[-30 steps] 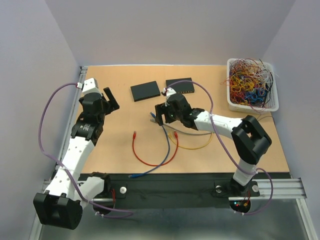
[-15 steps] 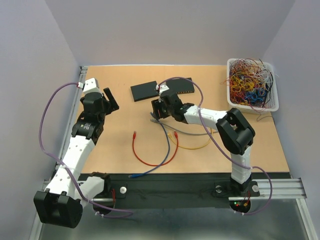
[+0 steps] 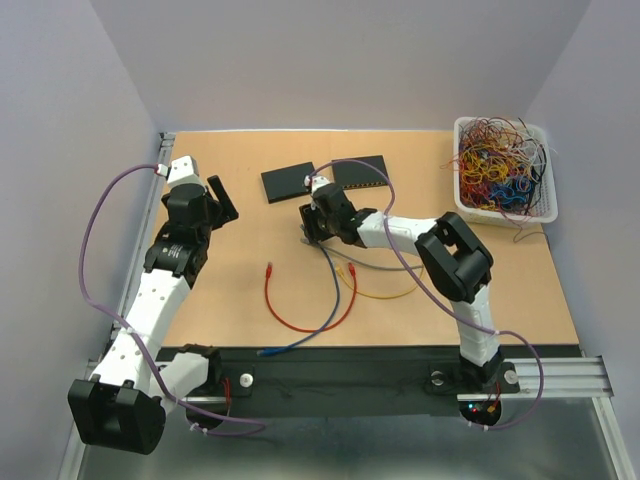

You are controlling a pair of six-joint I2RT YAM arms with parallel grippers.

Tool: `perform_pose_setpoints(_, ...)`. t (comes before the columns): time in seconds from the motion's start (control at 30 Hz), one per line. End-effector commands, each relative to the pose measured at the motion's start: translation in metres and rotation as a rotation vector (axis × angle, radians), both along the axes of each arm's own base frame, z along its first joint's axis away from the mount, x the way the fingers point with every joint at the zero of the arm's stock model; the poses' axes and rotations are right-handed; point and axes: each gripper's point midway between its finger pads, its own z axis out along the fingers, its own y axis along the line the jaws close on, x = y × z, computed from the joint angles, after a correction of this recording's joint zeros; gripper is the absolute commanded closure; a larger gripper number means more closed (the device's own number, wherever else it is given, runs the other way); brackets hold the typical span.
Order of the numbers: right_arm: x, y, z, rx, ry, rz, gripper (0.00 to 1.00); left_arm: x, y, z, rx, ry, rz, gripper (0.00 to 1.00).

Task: Insert the plug into the switch port

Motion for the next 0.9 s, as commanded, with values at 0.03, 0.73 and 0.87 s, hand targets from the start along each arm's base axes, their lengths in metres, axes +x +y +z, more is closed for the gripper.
perform_pose_setpoints(0.03,0.005,0.021,0.015,0.035,-0.042,0.014,0.51,0.004,0.002,0.026,0.001,-0.060,0.005,0.20)
perform_pose_setpoints(0.73,-0.005,0.059,0.078,0.128,-0.114,0.128,0.93,0.005,0.003,0.022,0.007,-0.047,0.010,0.22)
perform_pose_setpoints(0.87,-0.017,0.086,0.134,0.268,-0.173,0.241,0.93,0.005,0.003,0.022,0.008,-0.045,0.012,0.24)
